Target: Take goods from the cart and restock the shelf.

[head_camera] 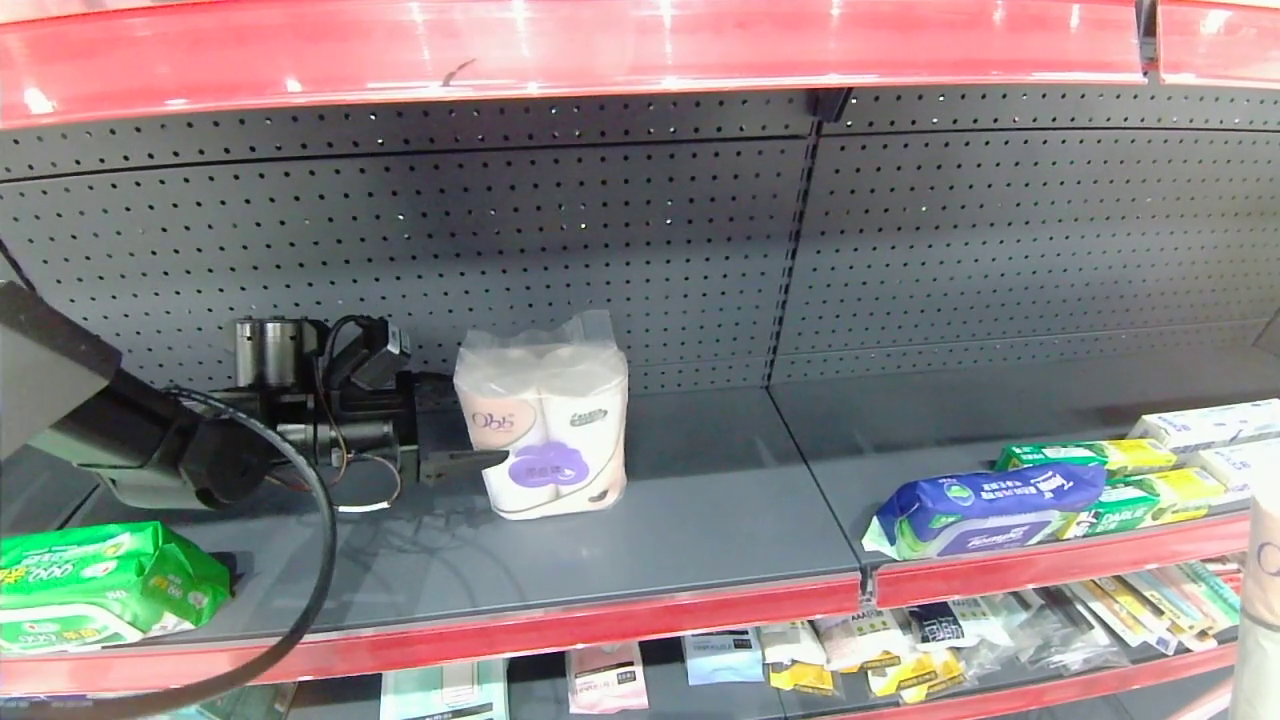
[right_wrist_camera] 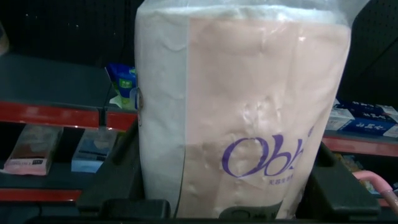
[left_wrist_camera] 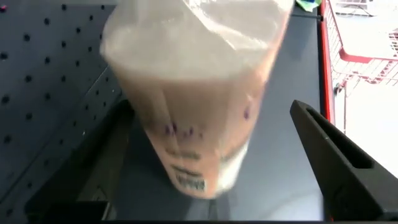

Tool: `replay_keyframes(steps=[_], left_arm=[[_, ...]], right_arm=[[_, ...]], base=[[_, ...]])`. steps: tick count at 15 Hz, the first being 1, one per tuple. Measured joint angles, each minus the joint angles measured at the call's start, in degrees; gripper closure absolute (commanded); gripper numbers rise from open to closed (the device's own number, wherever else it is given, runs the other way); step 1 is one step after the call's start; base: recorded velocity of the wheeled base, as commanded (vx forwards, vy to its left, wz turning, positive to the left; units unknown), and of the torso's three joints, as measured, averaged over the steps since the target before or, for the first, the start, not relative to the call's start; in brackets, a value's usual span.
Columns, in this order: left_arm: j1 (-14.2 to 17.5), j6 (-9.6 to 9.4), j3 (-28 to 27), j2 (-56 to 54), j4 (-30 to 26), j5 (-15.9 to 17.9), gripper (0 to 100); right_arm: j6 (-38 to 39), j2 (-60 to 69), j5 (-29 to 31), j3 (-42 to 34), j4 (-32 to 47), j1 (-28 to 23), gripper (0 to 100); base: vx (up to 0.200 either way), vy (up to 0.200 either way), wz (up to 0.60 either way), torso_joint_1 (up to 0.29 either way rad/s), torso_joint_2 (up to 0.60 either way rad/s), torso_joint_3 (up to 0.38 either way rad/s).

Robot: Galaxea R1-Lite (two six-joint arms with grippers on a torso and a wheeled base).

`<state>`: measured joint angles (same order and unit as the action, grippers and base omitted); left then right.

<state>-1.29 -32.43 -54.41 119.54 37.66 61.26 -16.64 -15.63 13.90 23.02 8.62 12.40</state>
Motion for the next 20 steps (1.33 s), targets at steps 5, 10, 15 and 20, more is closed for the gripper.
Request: replay_keyframes(steps=[5, 10, 15, 20], left_arm=[[-2.97, 0.02, -3.97, 2.93, 0.0, -0.55, 0], [-5.51, 0.27, -7.8, 5.22, 0.06, -0.66, 0], [-6.94, 0.3, -8.55, 6.53, -0.09, -0.68, 0], [-7.08, -0.15, -7.97, 6.7, 0.02, -0.72, 100]], right_arm=[[-0.02, -0.4, -0.07, -0.09, 0.0, 0.0, 100], [-0.02, -0.77, -0.07, -0.11, 0.0, 0.05, 100], [0.04, -1.54, -0.11, -0.11, -0.04, 0.06, 100], [0.04, -1.68, -0.02, -0.15, -0.02, 0.05, 100]], base=[[0.0, 0.0, 0.0, 0.0, 0.0, 0.0], [0.0, 0.0, 0.0, 0.0, 0.0, 0.0], [0.0, 0.0, 0.0, 0.0, 0.0, 0.0], [0.0, 0.0, 0.0, 0.0, 0.0, 0.0]])
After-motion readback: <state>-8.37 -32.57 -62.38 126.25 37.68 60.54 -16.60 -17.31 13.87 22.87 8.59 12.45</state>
